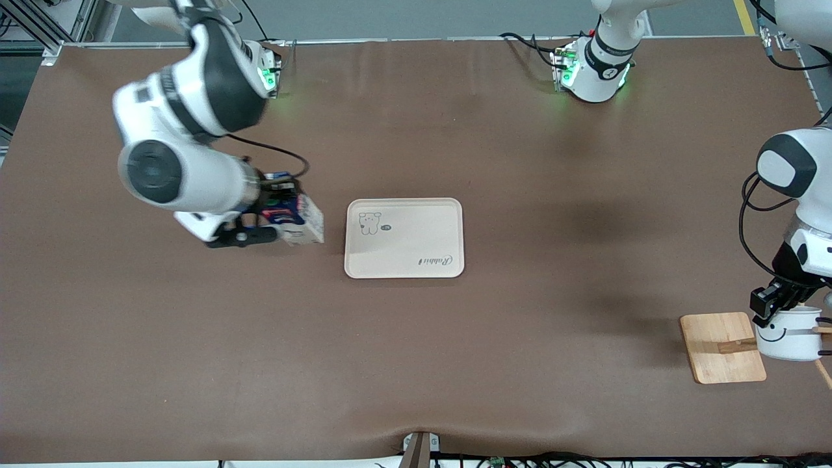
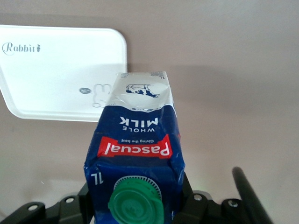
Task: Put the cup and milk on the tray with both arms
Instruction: 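Carry the milk carton with the right gripper over the white tray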
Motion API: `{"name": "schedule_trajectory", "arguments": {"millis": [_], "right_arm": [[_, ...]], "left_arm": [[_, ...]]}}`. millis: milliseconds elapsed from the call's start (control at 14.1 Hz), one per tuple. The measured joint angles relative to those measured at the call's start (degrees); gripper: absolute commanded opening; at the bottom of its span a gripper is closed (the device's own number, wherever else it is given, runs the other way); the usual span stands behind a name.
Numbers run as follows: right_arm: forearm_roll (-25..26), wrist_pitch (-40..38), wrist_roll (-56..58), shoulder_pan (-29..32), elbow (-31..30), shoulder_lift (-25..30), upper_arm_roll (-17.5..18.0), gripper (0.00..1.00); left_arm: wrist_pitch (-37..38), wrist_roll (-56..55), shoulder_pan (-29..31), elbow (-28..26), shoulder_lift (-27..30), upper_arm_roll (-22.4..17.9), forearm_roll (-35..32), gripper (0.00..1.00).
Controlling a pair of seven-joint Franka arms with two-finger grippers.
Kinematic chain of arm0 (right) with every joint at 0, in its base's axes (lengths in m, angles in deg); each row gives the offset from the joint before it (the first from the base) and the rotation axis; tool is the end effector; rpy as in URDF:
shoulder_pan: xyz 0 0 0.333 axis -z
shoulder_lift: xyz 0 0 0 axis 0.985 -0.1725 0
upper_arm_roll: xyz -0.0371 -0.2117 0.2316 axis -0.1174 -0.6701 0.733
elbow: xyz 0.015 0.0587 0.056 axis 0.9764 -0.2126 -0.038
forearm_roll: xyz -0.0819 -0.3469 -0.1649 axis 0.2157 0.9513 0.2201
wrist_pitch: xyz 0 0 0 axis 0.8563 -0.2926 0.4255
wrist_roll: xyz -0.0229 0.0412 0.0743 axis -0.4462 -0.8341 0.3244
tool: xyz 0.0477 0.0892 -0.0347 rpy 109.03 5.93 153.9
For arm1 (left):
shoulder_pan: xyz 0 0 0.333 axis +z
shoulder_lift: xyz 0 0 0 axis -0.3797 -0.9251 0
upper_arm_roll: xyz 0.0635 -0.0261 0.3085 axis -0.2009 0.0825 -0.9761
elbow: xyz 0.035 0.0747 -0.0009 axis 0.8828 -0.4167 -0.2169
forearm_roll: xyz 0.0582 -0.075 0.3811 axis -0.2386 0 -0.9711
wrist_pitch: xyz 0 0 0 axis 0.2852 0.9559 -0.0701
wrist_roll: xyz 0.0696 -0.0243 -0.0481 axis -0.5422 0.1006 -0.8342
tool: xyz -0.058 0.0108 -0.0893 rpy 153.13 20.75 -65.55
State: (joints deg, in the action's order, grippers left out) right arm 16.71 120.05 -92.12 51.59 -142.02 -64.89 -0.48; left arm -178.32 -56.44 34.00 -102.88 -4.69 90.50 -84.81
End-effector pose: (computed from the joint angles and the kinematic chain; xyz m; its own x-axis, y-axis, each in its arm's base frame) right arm 0.5653 0.2924 0.4532 0.9303 0.0272 -0.3657 0.0177 -0.9994 -0.0295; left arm 0.6582 0.0976 0.4142 0.7804 0.3273 0.5327 0.3175 -0.9415 0.1134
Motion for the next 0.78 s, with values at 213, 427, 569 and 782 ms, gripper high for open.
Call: {"name": "schedule_trajectory", "arguments": {"millis": [213, 427, 569, 782], "right_arm": [[-0.1, 0.6, -8.2, -5.2, 3.9, -5.8, 0.0, 0.0], [-3.7, 3.9, -8.9, -5.6, 5.1, -9.1, -0.5, 0.0], [-7.5, 7.3, -9.7, -5.5, 5.2, -11.1, -0.8, 0.0], [-8.1, 8.5, -11.2, -6.5, 5.5, -13.2, -0.6, 0.0]], "left_arm": [[0.0, 0.0, -0.2, 0.0, -0.2, 0.0, 0.0, 0.25], [0.0, 0.0, -0.3, 0.1, -0.3, 0.1, 0.0, 0.18], [0.0, 0.0, -0.3, 0.2, -0.3, 0.2, 0.0, 0.15], [0.0, 0.4, -0.3, 0.2, -0.3, 0.7, 0.0, 0.1]]}}
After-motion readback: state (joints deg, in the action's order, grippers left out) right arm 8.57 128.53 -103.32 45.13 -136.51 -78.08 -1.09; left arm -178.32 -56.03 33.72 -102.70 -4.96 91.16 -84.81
